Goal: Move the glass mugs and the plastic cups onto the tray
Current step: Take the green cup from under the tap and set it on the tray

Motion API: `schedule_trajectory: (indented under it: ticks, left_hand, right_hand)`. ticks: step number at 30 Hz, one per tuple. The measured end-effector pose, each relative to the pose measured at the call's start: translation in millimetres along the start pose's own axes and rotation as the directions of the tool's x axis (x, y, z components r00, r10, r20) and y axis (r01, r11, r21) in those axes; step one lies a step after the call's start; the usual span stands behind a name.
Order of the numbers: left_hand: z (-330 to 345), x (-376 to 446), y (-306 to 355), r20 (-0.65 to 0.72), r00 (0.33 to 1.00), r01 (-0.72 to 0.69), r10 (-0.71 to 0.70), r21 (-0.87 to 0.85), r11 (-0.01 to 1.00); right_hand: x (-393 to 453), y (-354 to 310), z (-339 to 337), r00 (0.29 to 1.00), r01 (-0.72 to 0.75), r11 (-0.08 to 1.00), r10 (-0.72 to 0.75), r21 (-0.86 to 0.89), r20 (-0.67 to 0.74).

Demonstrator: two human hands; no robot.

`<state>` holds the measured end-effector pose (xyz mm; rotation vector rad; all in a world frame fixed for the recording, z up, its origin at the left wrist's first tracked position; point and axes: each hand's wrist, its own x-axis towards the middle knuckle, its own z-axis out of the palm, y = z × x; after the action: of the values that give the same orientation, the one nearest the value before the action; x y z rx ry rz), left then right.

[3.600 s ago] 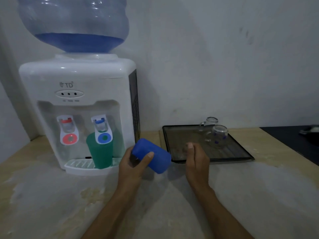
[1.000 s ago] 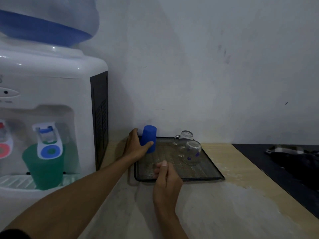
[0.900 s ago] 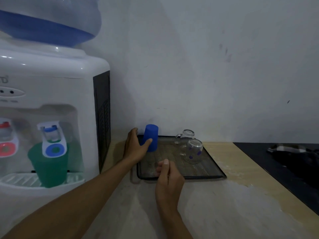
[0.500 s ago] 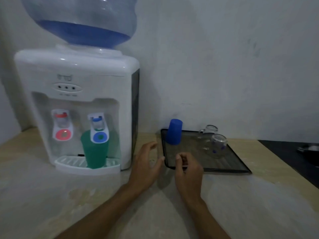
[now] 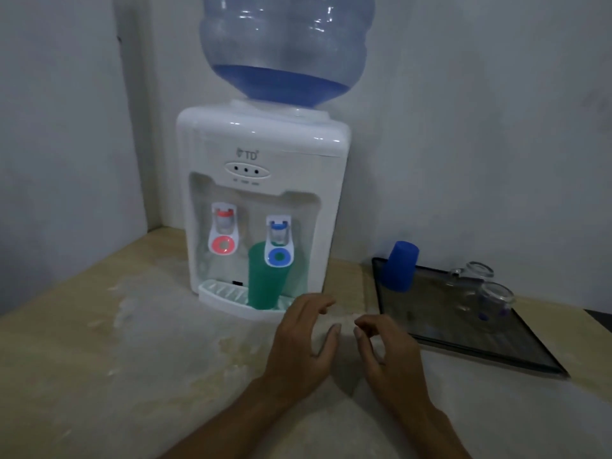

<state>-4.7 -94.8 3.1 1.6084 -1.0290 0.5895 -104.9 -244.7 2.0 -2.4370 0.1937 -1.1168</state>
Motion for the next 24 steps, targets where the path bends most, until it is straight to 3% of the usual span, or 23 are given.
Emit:
schedule_trajectory:
  ticks: [5, 9, 13, 16, 24]
  left_hand:
    - [-11, 12, -9, -0.326, 0.945, 0.044, 0.001, 0.131, 0.990]
    - [-18, 19, -22, -0.431, 0.899, 0.166, -0.083, 0.159, 0.973]
    - [-20, 24, -32, -0.444, 0.867, 0.306, -0.227, 0.114, 0.945]
    - [-21, 25, -35, -0.415, 0.872, 0.332, -0.261, 0.109, 0.937]
    - [-20, 28, -42, -0.382, 0.809, 0.483, -0.447, -0.003, 0.876]
  right_hand:
    - [2, 5, -5, 1.000, 0.005, 1.000, -0.006, -0.017, -0.020]
    - [4, 6, -6, 0.999, -0.003, 1.000, 0.002, -0.008, -0.033]
    - [3, 5, -6, 1.000, -0.002, 1.000, 0.002, -0.003, -0.024]
    - [2, 6, -5, 1.000, -0.023, 1.000, 0.023, 0.016, -0.013]
    - [2, 10, -4, 0.999, -0.040, 0.999, 0.040, 0.006, 0.004]
